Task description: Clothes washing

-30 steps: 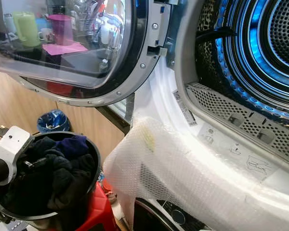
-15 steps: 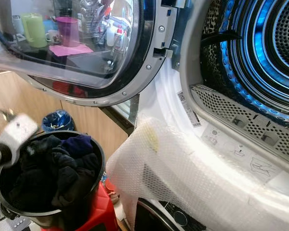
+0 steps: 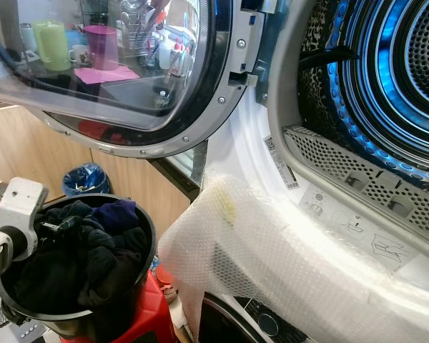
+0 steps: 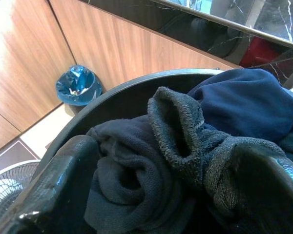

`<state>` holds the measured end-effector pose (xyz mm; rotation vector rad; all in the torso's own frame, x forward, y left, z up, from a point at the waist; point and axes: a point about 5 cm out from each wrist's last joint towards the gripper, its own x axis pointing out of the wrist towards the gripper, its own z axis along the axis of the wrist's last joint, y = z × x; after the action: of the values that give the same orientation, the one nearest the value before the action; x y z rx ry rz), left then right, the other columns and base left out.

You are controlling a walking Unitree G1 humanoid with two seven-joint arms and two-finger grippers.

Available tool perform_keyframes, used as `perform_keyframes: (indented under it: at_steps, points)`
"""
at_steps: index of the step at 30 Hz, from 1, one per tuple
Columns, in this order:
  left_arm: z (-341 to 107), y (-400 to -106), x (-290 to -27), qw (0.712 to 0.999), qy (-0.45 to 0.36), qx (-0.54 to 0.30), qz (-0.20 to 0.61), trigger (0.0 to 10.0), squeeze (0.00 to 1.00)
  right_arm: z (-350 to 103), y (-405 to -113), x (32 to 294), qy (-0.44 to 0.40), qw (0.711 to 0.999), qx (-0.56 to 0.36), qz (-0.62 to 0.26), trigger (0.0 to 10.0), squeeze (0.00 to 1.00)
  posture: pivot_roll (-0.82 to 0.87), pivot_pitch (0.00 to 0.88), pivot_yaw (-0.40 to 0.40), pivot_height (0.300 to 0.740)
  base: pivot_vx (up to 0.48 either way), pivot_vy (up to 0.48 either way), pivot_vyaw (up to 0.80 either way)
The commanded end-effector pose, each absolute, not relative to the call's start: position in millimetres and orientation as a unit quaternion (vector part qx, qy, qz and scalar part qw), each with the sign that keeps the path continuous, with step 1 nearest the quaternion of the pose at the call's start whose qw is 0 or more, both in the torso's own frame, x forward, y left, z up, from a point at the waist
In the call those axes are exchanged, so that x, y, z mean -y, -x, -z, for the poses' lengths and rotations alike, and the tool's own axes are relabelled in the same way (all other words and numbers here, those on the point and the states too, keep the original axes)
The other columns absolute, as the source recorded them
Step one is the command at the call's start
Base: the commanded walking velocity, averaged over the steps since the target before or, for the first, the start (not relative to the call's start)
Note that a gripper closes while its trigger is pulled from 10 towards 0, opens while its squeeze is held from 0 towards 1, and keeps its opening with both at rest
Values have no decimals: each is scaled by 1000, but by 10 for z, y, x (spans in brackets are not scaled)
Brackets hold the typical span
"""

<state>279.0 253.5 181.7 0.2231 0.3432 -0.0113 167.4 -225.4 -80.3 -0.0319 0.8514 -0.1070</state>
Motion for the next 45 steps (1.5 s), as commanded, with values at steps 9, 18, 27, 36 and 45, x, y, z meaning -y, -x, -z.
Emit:
perform_keyframes:
  at_steps: [9,18,27,36,45]
  points:
    - [-2010,-2927,-2402,988,-105,-108,20,10000,0,747,-1738,2308,24,919,-390,57,10000,0,425,28,-149,740,0,0,0]
    - [-1816,-2888,-2460,978,-129,-167,7,10000,0,742,-1738,2326,25,919,-389,56,10000,0,421,24,-150,740,0,0,0]
    - [-1708,-2905,-2445,976,-107,-189,11,8157,0,738,-1744,2325,23,920,-386,60,10000,0,410,23,-148,740,0,0,0]
    - [-1731,-2949,-2421,980,-82,-180,11,0,0,757,-1707,2314,21,918,-390,60,10000,0,403,15,-139,740,0,0,0]
    - [-1656,-2969,-2350,977,-89,-192,31,0,0,760,-1716,2282,22,919,-389,54,10000,0,395,0,-129,740,0,0,0]
